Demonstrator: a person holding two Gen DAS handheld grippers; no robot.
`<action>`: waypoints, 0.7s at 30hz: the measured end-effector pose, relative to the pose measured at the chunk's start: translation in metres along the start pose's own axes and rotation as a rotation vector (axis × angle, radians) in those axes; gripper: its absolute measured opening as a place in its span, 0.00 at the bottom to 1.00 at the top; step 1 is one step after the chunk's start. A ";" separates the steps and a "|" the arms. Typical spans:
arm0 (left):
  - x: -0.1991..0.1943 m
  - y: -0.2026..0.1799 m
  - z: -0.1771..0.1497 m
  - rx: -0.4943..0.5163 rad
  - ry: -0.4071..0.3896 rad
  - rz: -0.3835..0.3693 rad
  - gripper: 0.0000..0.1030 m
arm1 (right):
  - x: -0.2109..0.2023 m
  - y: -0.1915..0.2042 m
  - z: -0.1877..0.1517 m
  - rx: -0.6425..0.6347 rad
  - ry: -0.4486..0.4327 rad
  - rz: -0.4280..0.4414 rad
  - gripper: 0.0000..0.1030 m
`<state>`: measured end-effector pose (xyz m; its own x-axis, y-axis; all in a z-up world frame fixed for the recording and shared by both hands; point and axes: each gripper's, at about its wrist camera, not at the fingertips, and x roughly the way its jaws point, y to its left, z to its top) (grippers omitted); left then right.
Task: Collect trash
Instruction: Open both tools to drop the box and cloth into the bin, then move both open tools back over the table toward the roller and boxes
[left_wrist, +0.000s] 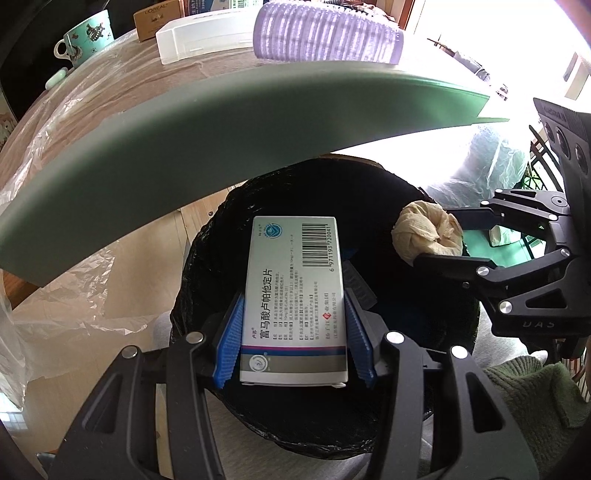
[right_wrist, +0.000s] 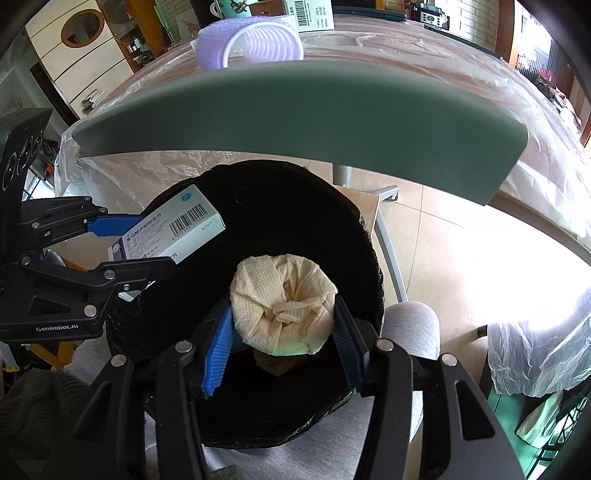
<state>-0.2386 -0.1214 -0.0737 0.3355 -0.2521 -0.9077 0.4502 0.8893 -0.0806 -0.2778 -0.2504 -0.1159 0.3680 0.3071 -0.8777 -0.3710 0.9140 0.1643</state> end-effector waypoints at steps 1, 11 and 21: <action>0.000 0.000 0.000 0.000 0.000 0.000 0.50 | 0.000 0.000 0.000 0.000 0.000 0.000 0.49; -0.021 -0.001 0.001 0.003 -0.082 -0.035 0.84 | -0.026 -0.007 -0.003 0.029 -0.063 0.009 0.72; -0.104 -0.002 0.002 0.009 -0.255 -0.064 0.85 | -0.130 -0.012 0.004 -0.027 -0.343 -0.094 0.85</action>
<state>-0.2730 -0.0979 0.0221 0.5035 -0.3966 -0.7676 0.4838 0.8655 -0.1298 -0.3178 -0.3008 -0.0017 0.6647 0.2971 -0.6855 -0.3425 0.9366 0.0737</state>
